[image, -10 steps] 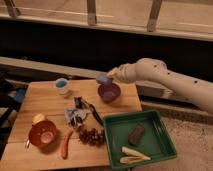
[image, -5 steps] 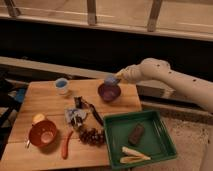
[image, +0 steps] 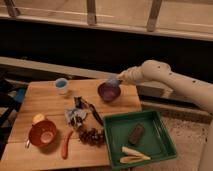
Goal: Wipe purple bowl with sponge
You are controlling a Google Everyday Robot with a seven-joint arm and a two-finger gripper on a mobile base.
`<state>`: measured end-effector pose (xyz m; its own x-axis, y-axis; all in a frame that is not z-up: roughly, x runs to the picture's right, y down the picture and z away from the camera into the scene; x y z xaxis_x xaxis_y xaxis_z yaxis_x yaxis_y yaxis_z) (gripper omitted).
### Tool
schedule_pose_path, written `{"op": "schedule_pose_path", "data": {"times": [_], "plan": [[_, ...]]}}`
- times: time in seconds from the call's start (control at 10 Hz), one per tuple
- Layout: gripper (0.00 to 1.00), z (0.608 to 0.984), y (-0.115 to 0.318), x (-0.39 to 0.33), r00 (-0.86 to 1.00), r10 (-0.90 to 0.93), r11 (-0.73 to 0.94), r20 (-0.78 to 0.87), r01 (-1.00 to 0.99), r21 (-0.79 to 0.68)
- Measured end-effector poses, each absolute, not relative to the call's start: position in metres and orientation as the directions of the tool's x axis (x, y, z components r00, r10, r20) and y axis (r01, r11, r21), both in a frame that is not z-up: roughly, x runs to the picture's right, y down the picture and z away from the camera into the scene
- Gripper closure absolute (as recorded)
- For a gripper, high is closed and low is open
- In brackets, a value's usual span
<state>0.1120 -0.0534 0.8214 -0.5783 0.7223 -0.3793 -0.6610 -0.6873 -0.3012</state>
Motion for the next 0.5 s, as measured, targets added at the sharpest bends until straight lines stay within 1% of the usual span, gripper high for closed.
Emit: {"op": "schedule_pose_path", "data": {"times": [0.2,0.5], "plan": [[1.0,0.825,-0.052,0.112,-0.59,0.717,-0.693,-0.372,-0.661,-0.287],[1.0,0.852,-0.034,0.134,-0.633,0.682,-0.725,-0.368,-0.65,-0.226]]}}
